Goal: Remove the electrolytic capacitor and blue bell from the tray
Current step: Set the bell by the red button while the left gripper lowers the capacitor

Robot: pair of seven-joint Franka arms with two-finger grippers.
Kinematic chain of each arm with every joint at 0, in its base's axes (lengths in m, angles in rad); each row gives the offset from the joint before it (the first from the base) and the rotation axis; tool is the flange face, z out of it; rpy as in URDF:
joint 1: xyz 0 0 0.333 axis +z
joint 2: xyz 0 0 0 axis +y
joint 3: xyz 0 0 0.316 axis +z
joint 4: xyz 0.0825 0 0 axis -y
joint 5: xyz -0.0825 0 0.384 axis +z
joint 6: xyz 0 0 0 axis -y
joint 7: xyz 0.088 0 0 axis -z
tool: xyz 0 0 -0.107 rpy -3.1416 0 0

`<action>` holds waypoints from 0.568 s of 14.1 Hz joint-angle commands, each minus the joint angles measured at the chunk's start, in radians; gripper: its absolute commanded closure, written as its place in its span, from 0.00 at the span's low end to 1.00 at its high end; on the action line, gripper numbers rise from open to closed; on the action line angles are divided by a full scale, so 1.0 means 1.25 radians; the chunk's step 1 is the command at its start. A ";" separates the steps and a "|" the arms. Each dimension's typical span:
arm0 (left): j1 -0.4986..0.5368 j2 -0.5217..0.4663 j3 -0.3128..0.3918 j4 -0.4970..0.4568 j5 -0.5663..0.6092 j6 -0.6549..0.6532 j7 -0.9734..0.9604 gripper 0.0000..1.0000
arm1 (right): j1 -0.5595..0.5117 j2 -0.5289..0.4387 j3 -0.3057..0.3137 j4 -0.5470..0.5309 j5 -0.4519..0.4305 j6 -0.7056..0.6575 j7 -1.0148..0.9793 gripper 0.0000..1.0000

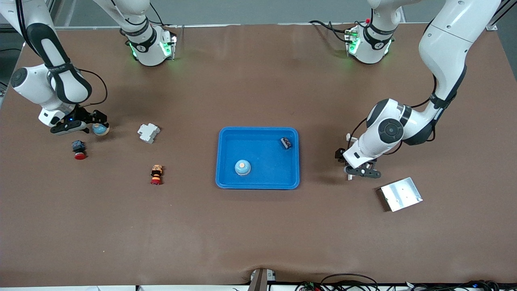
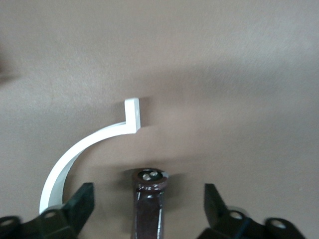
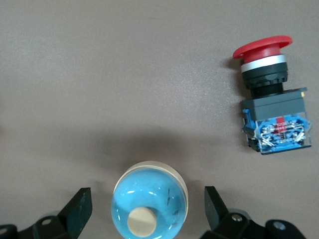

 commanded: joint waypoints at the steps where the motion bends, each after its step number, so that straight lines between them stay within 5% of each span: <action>1: 0.002 -0.023 -0.014 0.002 0.017 -0.005 -0.035 0.00 | 0.051 -0.038 0.002 0.003 0.028 -0.008 0.042 0.00; 8: -0.010 -0.024 -0.146 0.059 0.015 -0.008 -0.423 0.00 | 0.165 -0.087 0.002 0.052 0.022 -0.079 0.210 0.00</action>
